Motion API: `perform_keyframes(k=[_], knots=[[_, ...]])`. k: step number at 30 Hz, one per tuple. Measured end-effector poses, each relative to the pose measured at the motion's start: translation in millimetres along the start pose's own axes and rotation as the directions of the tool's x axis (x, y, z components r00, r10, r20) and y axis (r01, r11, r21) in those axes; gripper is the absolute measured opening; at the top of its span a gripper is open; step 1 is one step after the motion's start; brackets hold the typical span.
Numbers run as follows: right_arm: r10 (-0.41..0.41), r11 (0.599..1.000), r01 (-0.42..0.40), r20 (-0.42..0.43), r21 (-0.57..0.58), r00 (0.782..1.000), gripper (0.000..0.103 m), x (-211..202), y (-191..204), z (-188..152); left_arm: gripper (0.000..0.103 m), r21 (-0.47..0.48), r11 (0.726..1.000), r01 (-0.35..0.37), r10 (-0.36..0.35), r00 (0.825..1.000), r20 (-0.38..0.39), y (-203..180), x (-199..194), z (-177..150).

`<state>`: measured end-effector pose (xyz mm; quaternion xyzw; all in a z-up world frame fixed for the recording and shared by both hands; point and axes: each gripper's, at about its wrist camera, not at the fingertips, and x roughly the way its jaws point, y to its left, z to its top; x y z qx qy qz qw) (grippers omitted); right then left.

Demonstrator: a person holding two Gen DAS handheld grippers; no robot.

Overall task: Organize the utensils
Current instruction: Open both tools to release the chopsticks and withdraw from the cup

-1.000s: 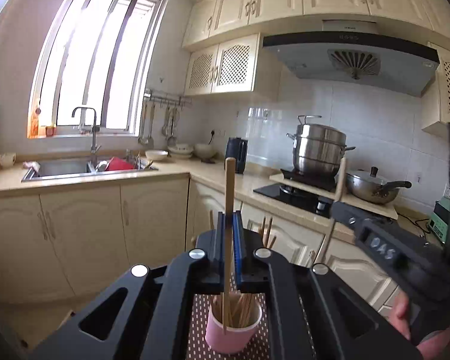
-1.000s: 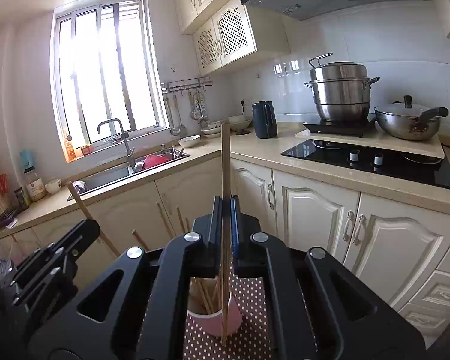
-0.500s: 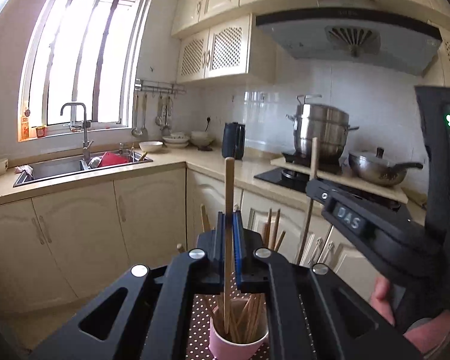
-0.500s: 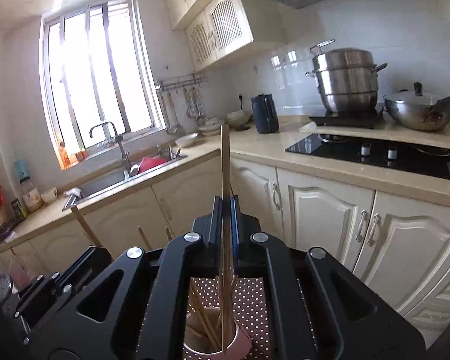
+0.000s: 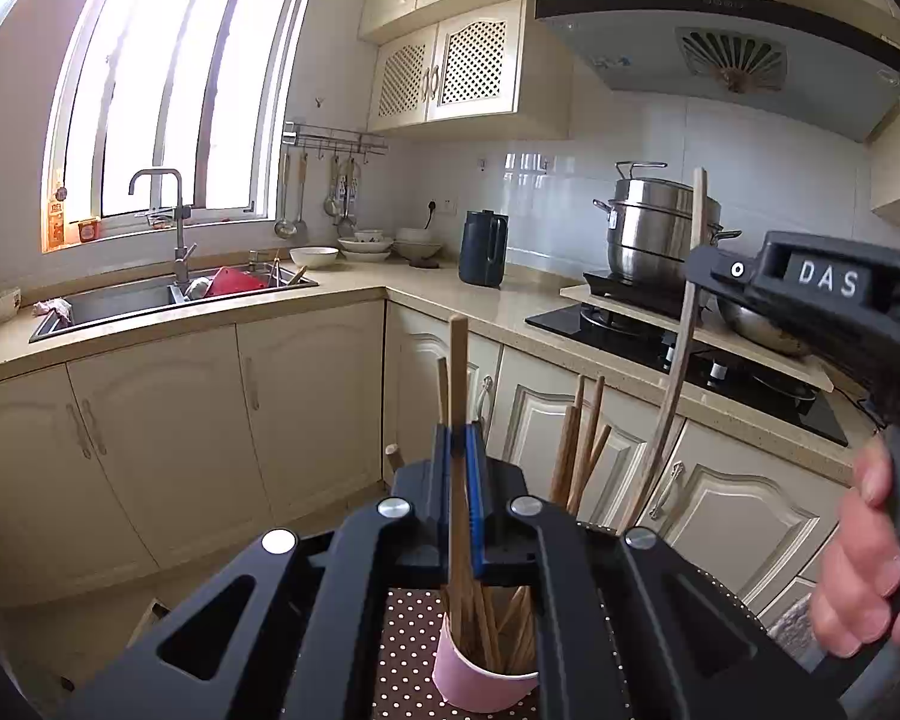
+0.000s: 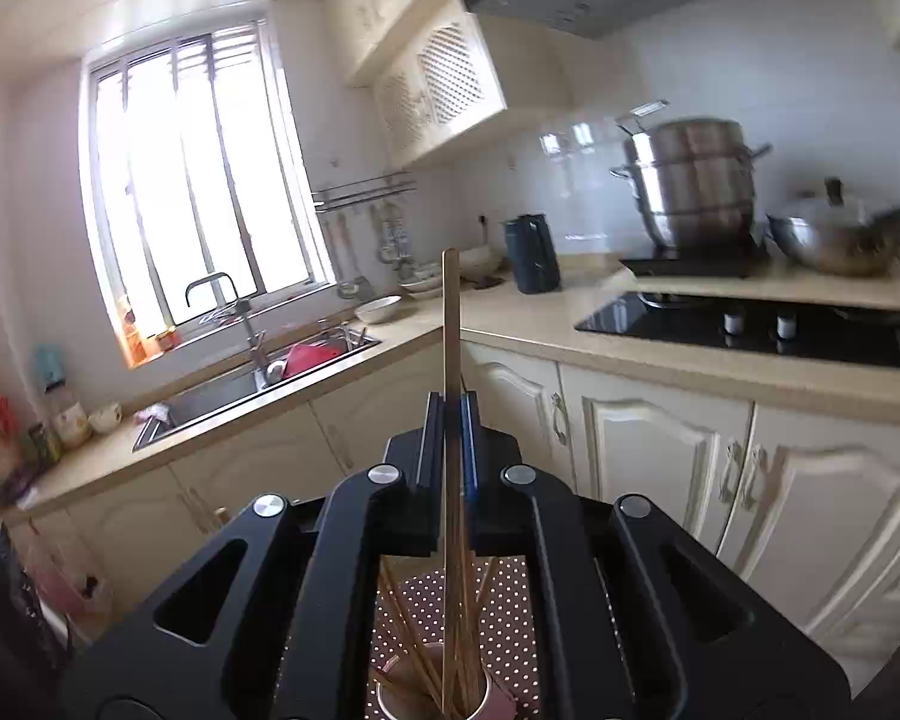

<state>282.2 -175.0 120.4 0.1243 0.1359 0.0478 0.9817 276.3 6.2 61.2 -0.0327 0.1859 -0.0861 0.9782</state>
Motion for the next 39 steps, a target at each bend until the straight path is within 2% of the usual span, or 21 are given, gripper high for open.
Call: perform_keyframes(k=[7, 12, 13, 14, 16, 17, 19, 26, 30, 36, 39], knots=[[-0.012, 0.999, 0.005, -0.151, -0.045, 0.988, 0.006, 37.9, 0.5, -41.7, 0.006, 0.004, 1.000, 0.002, -0.002, 0.997, -0.074, 2.1, 18.9, -10.6], [0.021, 0.998, -0.039, -0.316, -0.052, 0.949, 0.007, 67.7, -9.7, -71.5, 0.007, 0.022, 1.000, -0.002, 0.004, 0.994, -0.113, 7.9, 34.8, -23.5], [0.012, 0.998, -0.032, -0.337, -0.054, 0.942, 0.007, 70.1, -13.2, -76.2, 0.009, 0.022, 1.000, 0.004, -0.001, 0.993, -0.120, 9.7, 37.0, -25.4], [0.004, 0.998, -0.025, -0.343, -0.056, 0.939, 0.010, 70.1, -16.1, -78.8, 0.017, 0.018, 1.000, 0.006, -0.004, 0.993, -0.122, 11.6, 37.3, -27.0], [-0.035, 0.997, 0.008, -0.345, -0.080, 0.938, 0.036, 67.2, -20.7, -83.5, 0.028, 0.019, 1.000, -0.004, 0.006, 0.994, -0.107, 14.3, 34.9, -28.8], [-0.061, 0.996, 0.035, -0.326, -0.085, 0.943, 0.059, 62.7, -24.8, -85.4, 0.029, 0.027, 1.000, -0.009, 0.012, 0.995, -0.099, 14.7, 32.4, -30.0], [-0.078, 0.994, 0.052, -0.310, -0.093, 0.948, 0.059, 56.7, -30.0, -87.3, 0.030, 0.032, 0.999, -0.008, 0.011, 0.995, -0.096, 15.5, 27.6, -32.2], [-0.088, 0.994, 0.064, -0.323, -0.083, 0.942, 0.059, 33.3, -41.2, -95.6, 0.035, 0.031, 1.000, 0.002, 0.002, 0.994, -0.107, 16.2, 11.4, -42.4], [-0.092, 0.995, 0.072, -0.331, -0.072, 0.939, 0.064, 20.7, -44.5, -99.8, 0.039, 0.030, 1.000, 0.008, -0.005, 0.994, -0.110, 15.8, -0.8, -48.2], [-0.105, 0.994, 0.086, -0.358, -0.068, 0.928, 0.067, 1.1, -46.3, -113.2, 0.044, 0.025, 1.000, 0.005, -0.003, 0.994, -0.112, 12.0, -17.5, -54.8], [-0.105, 0.994, 0.086, -0.377, -0.066, 0.920, 0.068, -7.8, -44.4, -121.3, 0.048, 0.018, 1.000, -0.020, 0.022, 0.994, -0.106, 13.7, -29.4, -57.7]])
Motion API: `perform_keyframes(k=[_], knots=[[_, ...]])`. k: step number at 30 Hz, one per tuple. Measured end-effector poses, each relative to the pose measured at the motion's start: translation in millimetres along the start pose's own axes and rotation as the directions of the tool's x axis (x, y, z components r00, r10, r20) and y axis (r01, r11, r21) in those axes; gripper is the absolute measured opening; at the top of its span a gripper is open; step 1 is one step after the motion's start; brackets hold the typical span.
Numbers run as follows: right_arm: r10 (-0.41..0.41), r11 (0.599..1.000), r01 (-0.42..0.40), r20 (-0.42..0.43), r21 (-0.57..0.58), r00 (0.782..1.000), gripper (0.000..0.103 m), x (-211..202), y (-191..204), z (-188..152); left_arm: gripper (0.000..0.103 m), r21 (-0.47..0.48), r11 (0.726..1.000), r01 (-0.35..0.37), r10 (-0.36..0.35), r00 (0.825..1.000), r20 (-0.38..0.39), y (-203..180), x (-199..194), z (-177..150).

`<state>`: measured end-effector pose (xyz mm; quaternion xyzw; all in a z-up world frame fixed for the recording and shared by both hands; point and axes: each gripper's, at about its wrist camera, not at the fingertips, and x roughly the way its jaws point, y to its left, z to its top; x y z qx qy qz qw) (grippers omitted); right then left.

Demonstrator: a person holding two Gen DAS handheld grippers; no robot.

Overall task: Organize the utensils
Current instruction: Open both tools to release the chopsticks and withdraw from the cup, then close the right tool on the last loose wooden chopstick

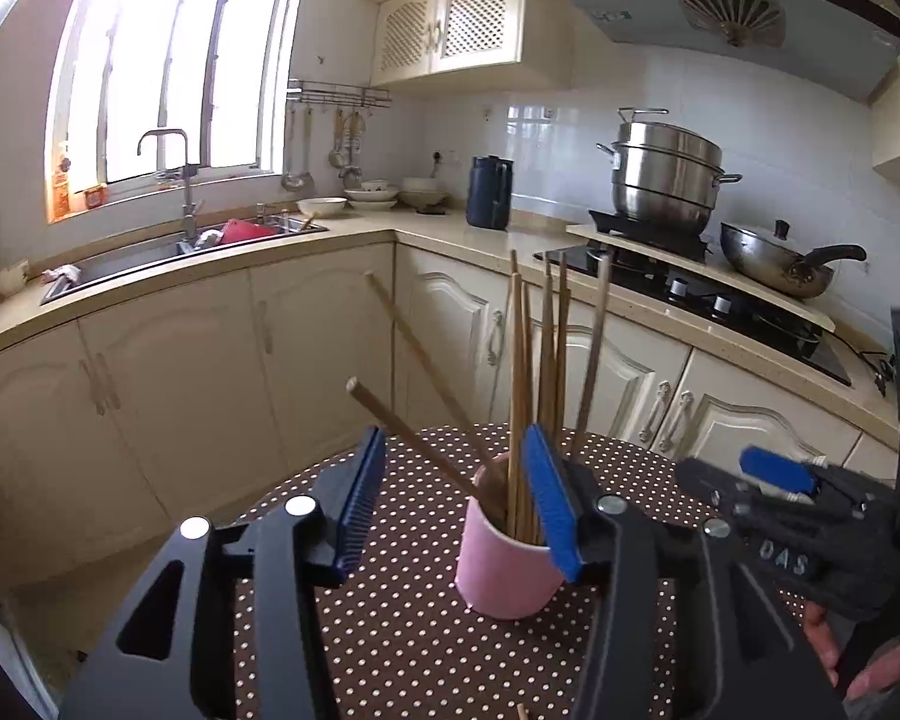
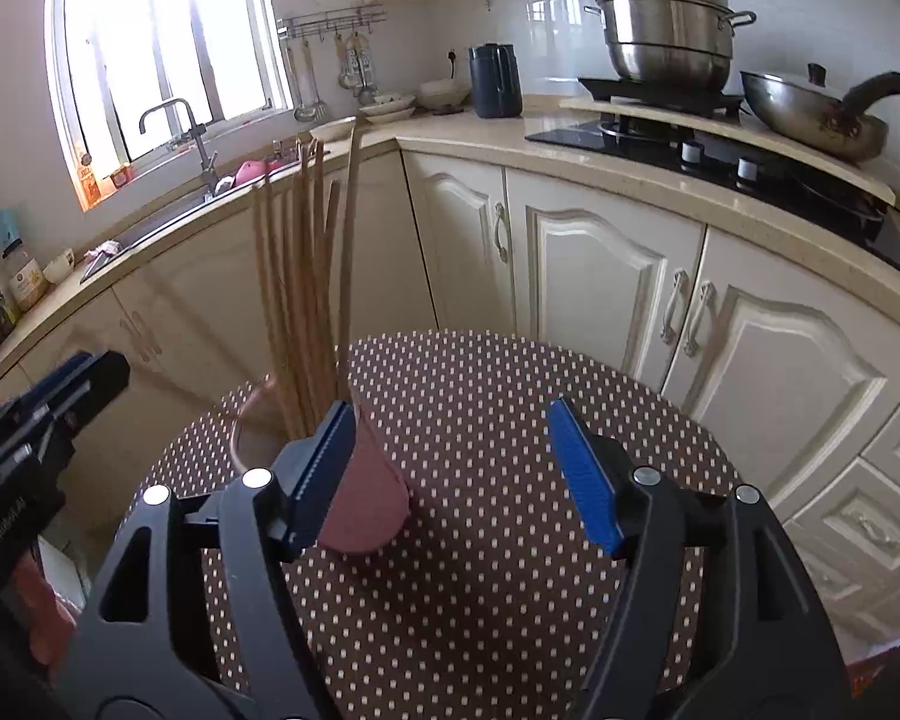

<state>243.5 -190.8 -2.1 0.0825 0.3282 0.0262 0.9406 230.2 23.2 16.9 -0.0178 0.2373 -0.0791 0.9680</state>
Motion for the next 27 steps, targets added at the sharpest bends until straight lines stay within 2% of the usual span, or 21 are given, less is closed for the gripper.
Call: perform_keyframes(k=[7, 16, 24, 27], knots=[[0.014, 1.000, -0.015, -0.038, -0.018, 0.999, 0.069, -11.7, 10.2, -27.2, 0.050, -0.017, 1.000, -0.011, 0.011, 1.000, -0.010, 11.4, -22.6, -15.4], [0.011, 0.999, -0.018, -0.153, -0.044, 0.988, 0.071, -2.2, 24.0, -71.9, 0.051, -0.016, 0.999, -0.031, 0.029, 0.991, -0.129, 26.4, -23.4, -62.5], [0.025, 0.991, -0.061, -0.289, -0.115, 0.957, 0.071, 13.4, 48.0, -122.1, 0.053, -0.025, 0.999, -0.024, 0.017, 0.972, -0.232, 35.8, -20.7, -110.5], [0.008, 0.987, -0.060, -0.328, -0.150, 0.945, 0.071, 20.2, 57.4, -136.9, 0.054, -0.043, 0.998, -0.035, 0.022, 0.961, -0.275, 39.5, -17.5, -125.8]])
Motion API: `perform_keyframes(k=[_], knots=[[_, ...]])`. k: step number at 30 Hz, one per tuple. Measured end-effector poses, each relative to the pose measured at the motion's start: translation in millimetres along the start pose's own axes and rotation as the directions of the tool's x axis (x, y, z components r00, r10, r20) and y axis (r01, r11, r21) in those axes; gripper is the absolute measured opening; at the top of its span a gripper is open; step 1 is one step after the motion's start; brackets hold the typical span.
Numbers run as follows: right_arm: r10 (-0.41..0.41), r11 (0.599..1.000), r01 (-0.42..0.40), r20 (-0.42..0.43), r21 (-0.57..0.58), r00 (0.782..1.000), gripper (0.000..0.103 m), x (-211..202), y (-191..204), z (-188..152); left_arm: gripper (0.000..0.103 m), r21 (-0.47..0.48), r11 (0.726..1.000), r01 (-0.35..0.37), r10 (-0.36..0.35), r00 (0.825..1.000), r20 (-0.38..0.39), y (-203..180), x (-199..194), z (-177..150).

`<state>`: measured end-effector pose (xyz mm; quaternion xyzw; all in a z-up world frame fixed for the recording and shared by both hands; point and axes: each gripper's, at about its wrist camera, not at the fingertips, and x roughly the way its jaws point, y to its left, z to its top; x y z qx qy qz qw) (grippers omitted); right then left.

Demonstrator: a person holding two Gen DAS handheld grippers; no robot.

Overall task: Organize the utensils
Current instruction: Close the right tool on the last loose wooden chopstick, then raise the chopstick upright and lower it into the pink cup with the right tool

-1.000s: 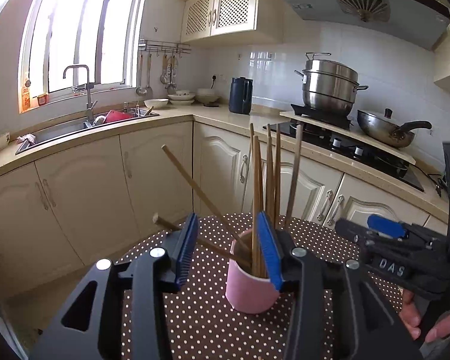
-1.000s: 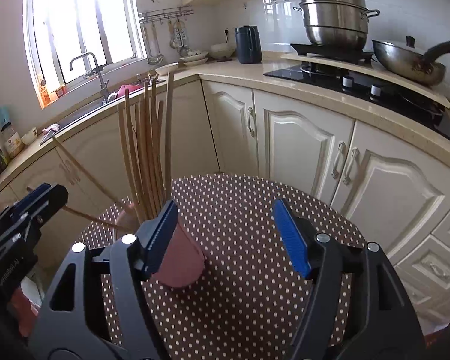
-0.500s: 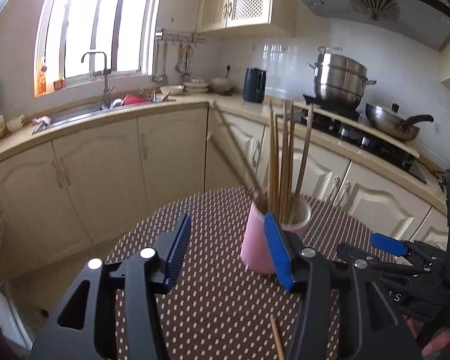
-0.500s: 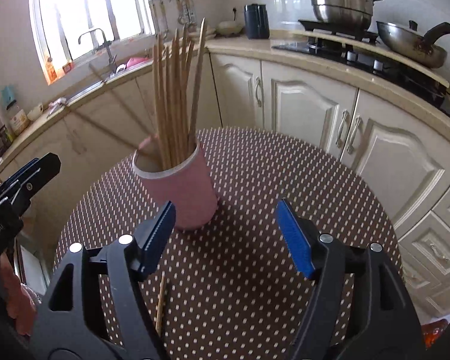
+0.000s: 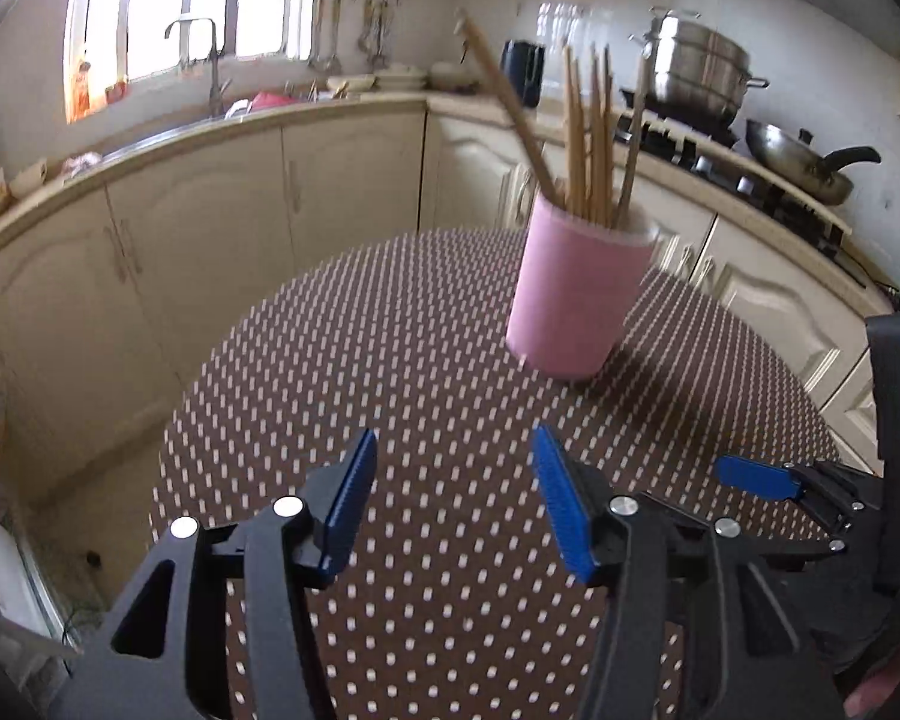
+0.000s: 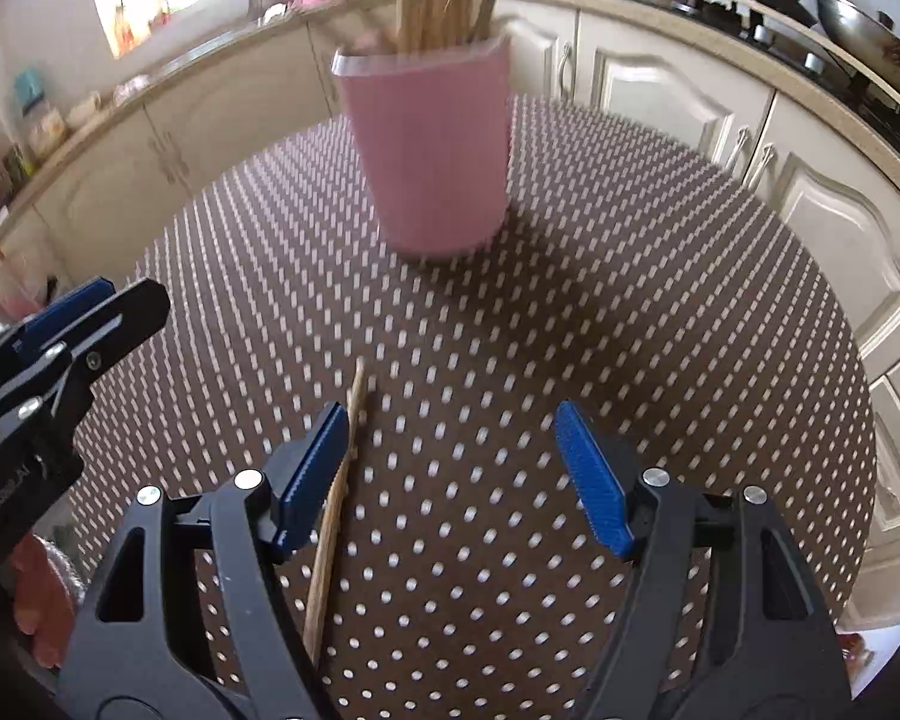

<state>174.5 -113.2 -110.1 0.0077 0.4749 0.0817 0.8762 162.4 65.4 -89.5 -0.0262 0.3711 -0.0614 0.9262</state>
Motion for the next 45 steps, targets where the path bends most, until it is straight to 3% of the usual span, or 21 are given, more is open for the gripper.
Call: perform_keyframes(k=[12, 13, 15, 18, 23, 38, 45], knots=[[-0.032, 0.996, 0.029, -0.025, -0.090, 0.999, 0.069, 10.3, 27.1, -11.3, 0.054, -0.044, 0.999, 0.004, -0.008, 0.996, -0.089, 13.0, 16.0, -29.9], [-0.027, 0.995, 0.026, -0.016, -0.097, 0.999, 0.064, 8.7, 28.8, -12.5, 0.054, -0.045, 0.999, 0.007, -0.011, 0.996, -0.093, 13.0, 16.8, -30.4], [0.011, 0.992, -0.012, -0.006, -0.127, 1.000, 0.026, 4.0, 33.0, -14.9, 0.055, -0.044, 0.999, 0.007, -0.011, 0.995, -0.096, 12.1, 17.7, -30.7], [0.062, 0.991, -0.063, -0.013, -0.114, 0.998, 0.011, 3.6, 32.3, -15.4, 0.055, -0.047, 0.999, 0.010, -0.014, 0.995, -0.094, 9.6, 18.1, -29.3], [0.169, 0.986, -0.169, -0.036, 0.004, 0.985, 0.006, 4.2, 10.0, -9.1, 0.054, -0.044, 0.999, 0.016, -0.020, 0.996, -0.083, 5.2, 14.0, -23.1], [0.102, 0.991, -0.109, 0.096, 0.071, 0.990, 0.006, -34.6, -36.1, 0.4, 0.054, -0.010, 0.998, 0.056, -0.056, 0.998, -0.008, -18.8, -0.7, 13.7], [0.084, 0.989, -0.101, 0.157, 0.104, 0.984, 0.006, -54.0, -51.4, 10.7, 0.054, -0.065, 0.989, 0.136, -0.135, 0.991, 0.024, -18.7, 0.9, 44.8]])
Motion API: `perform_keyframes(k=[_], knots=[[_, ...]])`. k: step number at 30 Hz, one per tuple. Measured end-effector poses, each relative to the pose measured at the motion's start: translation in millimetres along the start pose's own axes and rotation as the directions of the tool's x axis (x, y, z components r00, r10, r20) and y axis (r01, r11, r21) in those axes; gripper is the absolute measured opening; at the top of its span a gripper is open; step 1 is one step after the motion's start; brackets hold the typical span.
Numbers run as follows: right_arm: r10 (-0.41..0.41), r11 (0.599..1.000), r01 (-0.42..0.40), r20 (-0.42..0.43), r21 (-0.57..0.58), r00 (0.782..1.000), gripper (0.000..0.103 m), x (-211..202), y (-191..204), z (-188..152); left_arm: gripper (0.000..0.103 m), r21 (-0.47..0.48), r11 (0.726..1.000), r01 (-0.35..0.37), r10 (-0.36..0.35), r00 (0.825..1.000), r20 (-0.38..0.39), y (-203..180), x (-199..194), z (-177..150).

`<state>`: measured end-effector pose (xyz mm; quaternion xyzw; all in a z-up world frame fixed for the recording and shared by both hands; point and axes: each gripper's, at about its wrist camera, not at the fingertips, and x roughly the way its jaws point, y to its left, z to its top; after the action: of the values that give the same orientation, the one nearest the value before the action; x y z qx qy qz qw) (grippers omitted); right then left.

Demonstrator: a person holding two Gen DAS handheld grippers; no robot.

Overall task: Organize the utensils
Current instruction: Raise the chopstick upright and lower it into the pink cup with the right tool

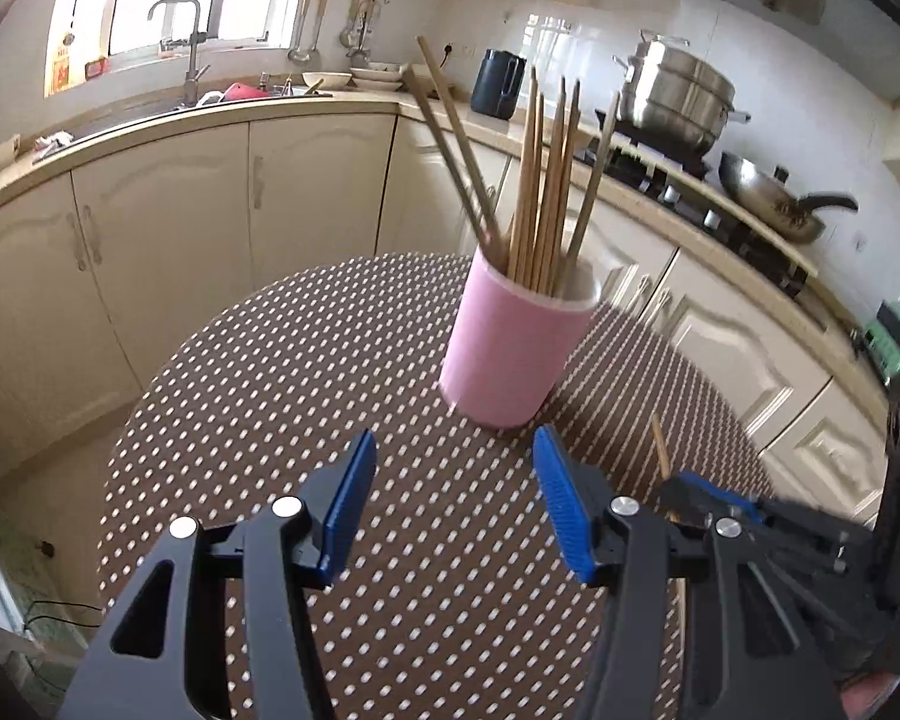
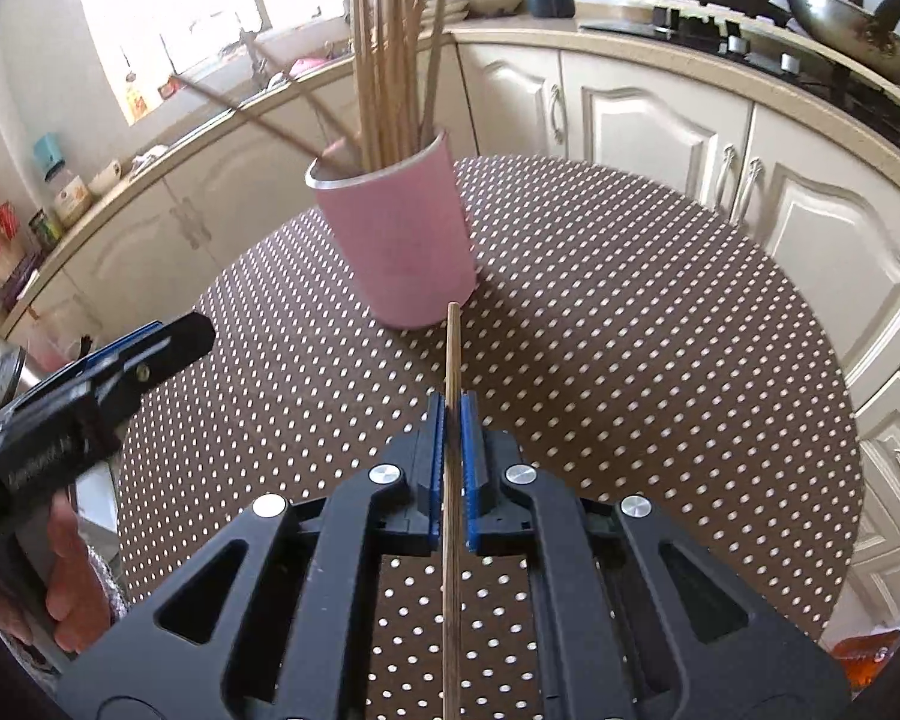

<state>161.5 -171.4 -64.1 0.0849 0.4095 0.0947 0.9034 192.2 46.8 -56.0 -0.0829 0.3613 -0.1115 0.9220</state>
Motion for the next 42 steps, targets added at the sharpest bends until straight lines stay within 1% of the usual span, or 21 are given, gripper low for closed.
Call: perform_keyframes(k=[3, 6, 8, 13, 14, 15, 16, 17, 18, 20, 22, 24, 28, 32, 36, 39, 42], knots=[[-0.008, 1.000, 0.008, 0.012, 0.018, 1.000, 0.006, -5.3, -6.4, 5.6, 0.054, -0.038, 0.999, 0.029, -0.028, 0.999, 0.018, 0.2, 6.2, 17.6], [-0.013, 0.999, 0.012, 0.024, 0.032, 1.000, 0.006, -6.1, -10.1, 11.6, 0.054, -0.056, 0.998, 0.018, -0.017, 0.999, 0.029, -2.8, 14.0, 31.4], [-0.016, 0.999, 0.014, 0.036, 0.044, 0.999, 0.006, -10.4, -16.2, 16.7, 0.054, -0.057, 0.998, 0.029, -0.027, 0.999, 0.040, -6.6, 19.3, 39.4], [-0.038, 0.997, 0.033, 0.074, 0.069, 0.997, 0.006, -19.5, -24.6, 32.6, 0.054, -0.067, 0.998, 0.012, -0.010, 0.999, 0.031, -11.2, 42.6, 57.4], [-0.042, 0.997, 0.036, 0.084, 0.071, 0.996, 0.006, -21.6, -25.7, 36.1, 0.053, -0.067, 0.998, 0.013, -0.011, 1.000, 0.024, -11.6, 46.4, 59.4], [-0.044, 0.997, 0.037, 0.096, 0.072, 0.994, 0.006, -23.5, -26.2, 39.6, 0.048, -0.065, 0.998, 0.019, -0.018, 1.000, 0.012, -12.2, 52.7, 62.5], [-0.046, 0.997, 0.038, 0.108, 0.073, 0.993, 0.006, -26.3, -26.6, 43.0, 0.037, -0.067, 0.998, 0.022, -0.022, 1.000, 0.008, -12.0, 56.4, 63.8], [-0.050, 0.996, 0.041, 0.121, 0.076, 0.991, 0.006, -28.8, -27.7, 47.0, 0.032, -0.074, 0.997, 0.023, -0.023, 1.000, 0.003, -11.3, 60.7, 65.5], [-0.053, 0.996, 0.044, 0.131, 0.076, 0.990, 0.006, -30.8, -28.5, 50.8, 0.029, -0.086, 0.996, 0.017, -0.018, 1.000, -0.010, -9.4, 66.7, 67.4], [-0.059, 0.996, 0.049, 0.150, 0.073, 0.987, 0.006, -32.7, -30.0, 58.7, 0.020, -0.105, 0.993, 0.053, -0.055, 0.998, -0.013, -4.0, 73.5, 70.8], [-0.072, 0.995, 0.061, 0.168, 0.074, 0.983, 0.006, -35.7, -29.3, 67.1, 0.015, -0.106, 0.991, 0.081, -0.083, 0.996, -0.012, -3.7, 76.5, 71.5], [-0.081, 0.995, 0.067, 0.200, 0.075, 0.977, 0.006, -40.9, -31.0, 80.5, 0.015, -0.079, 0.995, 0.064, -0.064, 0.998, -0.002, -8.3, 78.2, 72.0], [-0.096, 0.994, 0.079, 0.282, 0.070, 0.954, 0.006, -59.6, -27.7, 109.6, 0.015, -0.053, 0.997, 0.051, -0.050, 0.999, 0.019, -13.4, 79.7, 70.6], [-0.093, 0.996, 0.083, 0.382, 0.043, 0.919, 0.006, -83.8, -14.7, 144.2, 0.015, -0.041, 0.998, 0.040, -0.039, 0.999, 0.027, -13.2, 79.2, 69.8], [-0.080, 0.996, 0.083, 0.471, 0.015, 0.879, 0.006, -106.4, 5.0, 174.1, 0.015, -0.037, 0.999, 0.039, -0.037, 0.999, 0.035, -14.6, 79.1, 68.9], [-0.061, 0.998, 0.068, 0.510, 0.005, 0.858, 0.006, -117.5, 16.9, 192.3, 0.015, -0.038, 0.998, 0.045, -0.044, 0.998, 0.038, -12.8, 79.1, 68.0], [-0.042, 0.998, 0.058, 0.532, -0.013, 0.846, 0.006, -124.2, 27.9, 205.1, 0.015, -0.034, 0.998, 0.044, -0.043, 0.998, 0.041, -14.0, 79.1, 67.5]])
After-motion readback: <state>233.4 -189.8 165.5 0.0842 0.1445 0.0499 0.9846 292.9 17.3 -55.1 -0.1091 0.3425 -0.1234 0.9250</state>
